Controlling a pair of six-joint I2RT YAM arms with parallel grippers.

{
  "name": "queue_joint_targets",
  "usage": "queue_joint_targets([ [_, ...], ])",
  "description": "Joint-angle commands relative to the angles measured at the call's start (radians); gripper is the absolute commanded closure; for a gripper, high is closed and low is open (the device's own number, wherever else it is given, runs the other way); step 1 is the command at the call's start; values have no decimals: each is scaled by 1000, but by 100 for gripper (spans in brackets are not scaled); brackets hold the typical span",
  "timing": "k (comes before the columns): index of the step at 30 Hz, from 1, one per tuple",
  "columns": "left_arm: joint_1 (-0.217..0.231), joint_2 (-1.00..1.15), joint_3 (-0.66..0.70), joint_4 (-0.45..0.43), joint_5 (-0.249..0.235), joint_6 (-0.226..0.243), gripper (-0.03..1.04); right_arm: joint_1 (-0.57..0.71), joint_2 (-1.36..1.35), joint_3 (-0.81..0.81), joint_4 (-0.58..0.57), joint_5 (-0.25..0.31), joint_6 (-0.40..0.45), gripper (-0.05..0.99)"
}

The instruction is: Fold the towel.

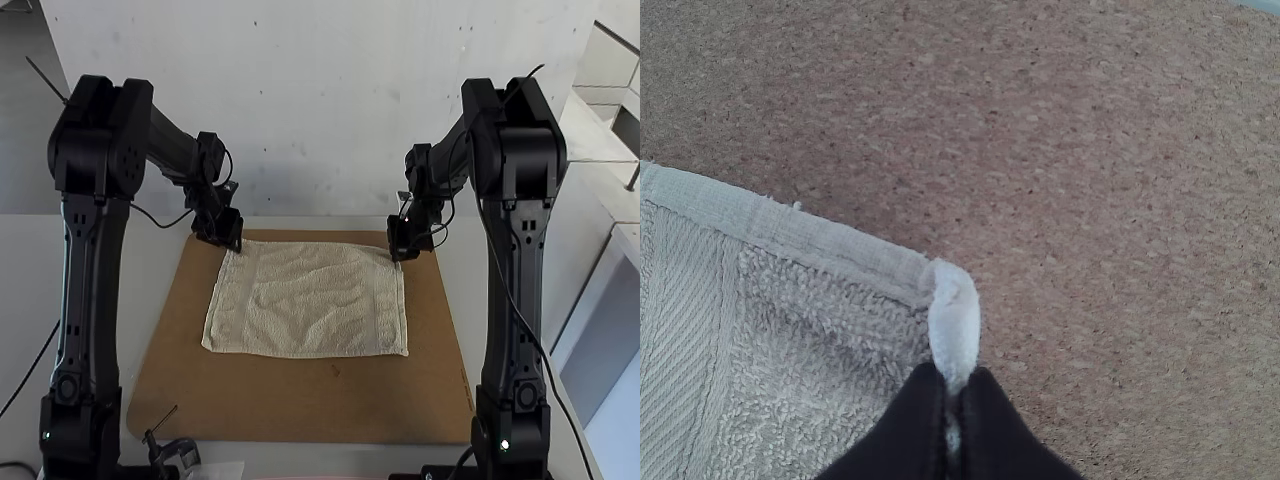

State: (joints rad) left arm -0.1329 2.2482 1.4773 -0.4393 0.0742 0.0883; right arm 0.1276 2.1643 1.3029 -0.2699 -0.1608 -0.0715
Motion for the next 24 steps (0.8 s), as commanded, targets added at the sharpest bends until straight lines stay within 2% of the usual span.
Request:
queue_joint_targets([
  [1, -27, 11, -12, -35, -21, -24, 45, 1, 0, -33, -6, -22, 2, 91],
  [11, -45, 10, -12, -18, 33, -73, 45, -9, -1, -50, 14, -37, 2, 91],
  [15, -50, 8, -8, -13, 41, -78, 45, -14, -1, -53, 21, -39, 2, 91],
  [18, -51, 8, 0, -9, 68, -90, 45, -11, -1, -53, 24, -39, 2, 91],
  [24, -57, 10, 12, -6, 93, -108, 45, -5, 0, -51, 28, -39, 4, 91],
])
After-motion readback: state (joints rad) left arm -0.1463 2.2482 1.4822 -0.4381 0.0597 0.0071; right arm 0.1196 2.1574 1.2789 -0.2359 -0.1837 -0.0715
